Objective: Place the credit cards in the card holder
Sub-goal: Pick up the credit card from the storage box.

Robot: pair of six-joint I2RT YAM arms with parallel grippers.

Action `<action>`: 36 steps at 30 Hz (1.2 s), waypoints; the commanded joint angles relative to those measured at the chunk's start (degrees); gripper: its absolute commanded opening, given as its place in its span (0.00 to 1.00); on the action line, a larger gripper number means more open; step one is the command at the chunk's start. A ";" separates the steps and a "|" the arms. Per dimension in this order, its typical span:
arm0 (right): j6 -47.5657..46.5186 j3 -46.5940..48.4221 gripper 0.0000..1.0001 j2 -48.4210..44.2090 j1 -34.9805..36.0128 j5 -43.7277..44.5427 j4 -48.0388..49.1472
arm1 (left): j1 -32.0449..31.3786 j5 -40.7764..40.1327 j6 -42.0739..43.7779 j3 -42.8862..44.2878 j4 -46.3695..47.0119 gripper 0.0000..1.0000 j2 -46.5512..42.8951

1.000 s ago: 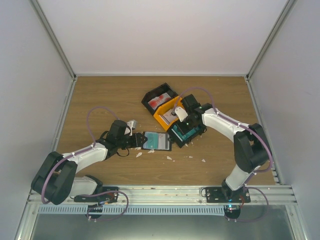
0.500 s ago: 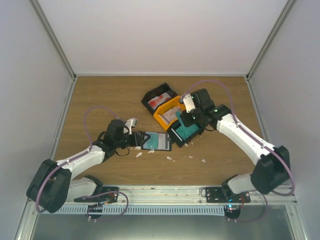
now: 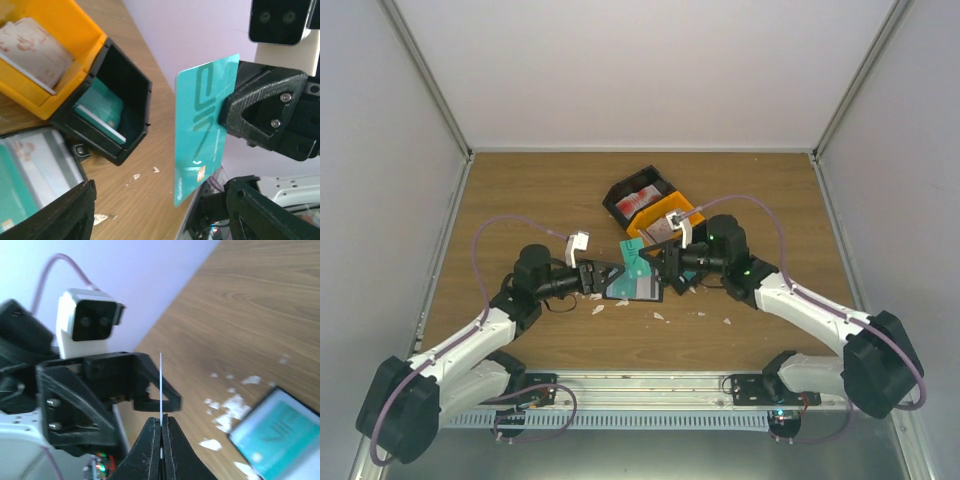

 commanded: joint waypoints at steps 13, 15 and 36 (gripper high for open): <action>15.20 -3.85 0.02 2.67 2.38 -7.94 24.44 | -0.26 9.11 -6.79 -1.96 15.89 0.09 0.69; 14.75 -3.96 0.03 2.90 2.41 -8.59 23.69 | -0.26 9.44 -6.76 -2.14 16.61 0.10 1.06; 2.08 -2.07 0.51 3.25 3.83 13.89 -6.82 | 0.00 -5.72 2.22 -2.37 -1.05 0.00 1.99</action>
